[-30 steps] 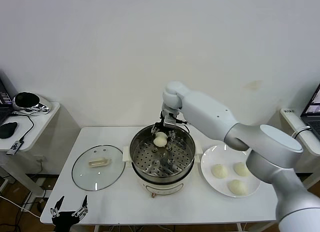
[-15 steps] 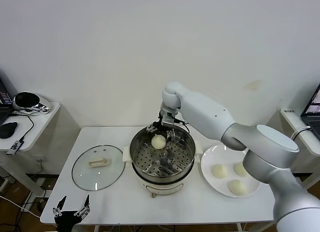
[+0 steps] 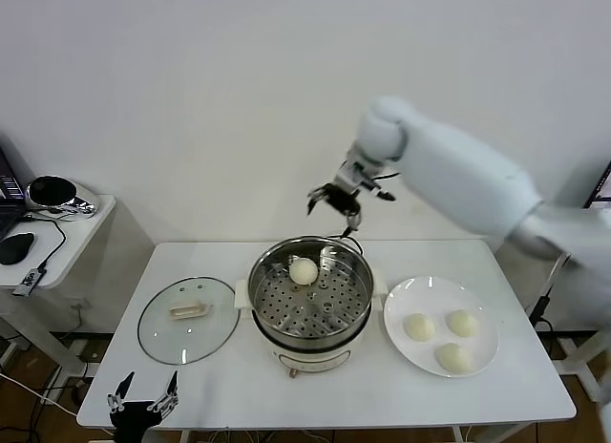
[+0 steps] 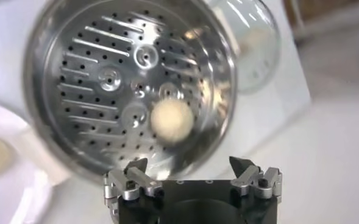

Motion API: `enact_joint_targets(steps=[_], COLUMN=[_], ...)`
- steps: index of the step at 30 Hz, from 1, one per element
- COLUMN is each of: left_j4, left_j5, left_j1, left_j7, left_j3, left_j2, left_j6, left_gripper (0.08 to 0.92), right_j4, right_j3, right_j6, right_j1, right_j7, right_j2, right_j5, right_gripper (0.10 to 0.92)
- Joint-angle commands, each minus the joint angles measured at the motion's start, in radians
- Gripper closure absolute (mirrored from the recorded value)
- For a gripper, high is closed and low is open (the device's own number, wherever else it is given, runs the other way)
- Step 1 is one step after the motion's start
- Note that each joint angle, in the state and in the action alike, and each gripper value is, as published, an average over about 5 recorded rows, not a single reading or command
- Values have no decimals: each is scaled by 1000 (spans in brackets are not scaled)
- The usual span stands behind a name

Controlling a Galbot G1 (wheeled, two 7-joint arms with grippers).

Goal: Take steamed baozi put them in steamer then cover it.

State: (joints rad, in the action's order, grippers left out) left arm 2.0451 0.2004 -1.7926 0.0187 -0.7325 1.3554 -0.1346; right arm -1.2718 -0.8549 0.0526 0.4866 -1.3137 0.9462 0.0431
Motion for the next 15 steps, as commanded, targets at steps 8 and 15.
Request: enact_joint_targets(steps=[8,15], left_j4=[59,64], left_j5=[31,28], left_j1=[-30,-34], left_j7=[1,-17], left_j3=[21,18], left_j2=[-12,-3], left_j6=[-63,-58], left_gripper=[177,177], right_j4=[-390,-404], right_j3=[-5,215], right_j6=[527,480], right_j1=[-107,-469], right_j7=[36,95], right_j2=[-462,-480], right_j5=[77,-76], right_gripper=[203,203])
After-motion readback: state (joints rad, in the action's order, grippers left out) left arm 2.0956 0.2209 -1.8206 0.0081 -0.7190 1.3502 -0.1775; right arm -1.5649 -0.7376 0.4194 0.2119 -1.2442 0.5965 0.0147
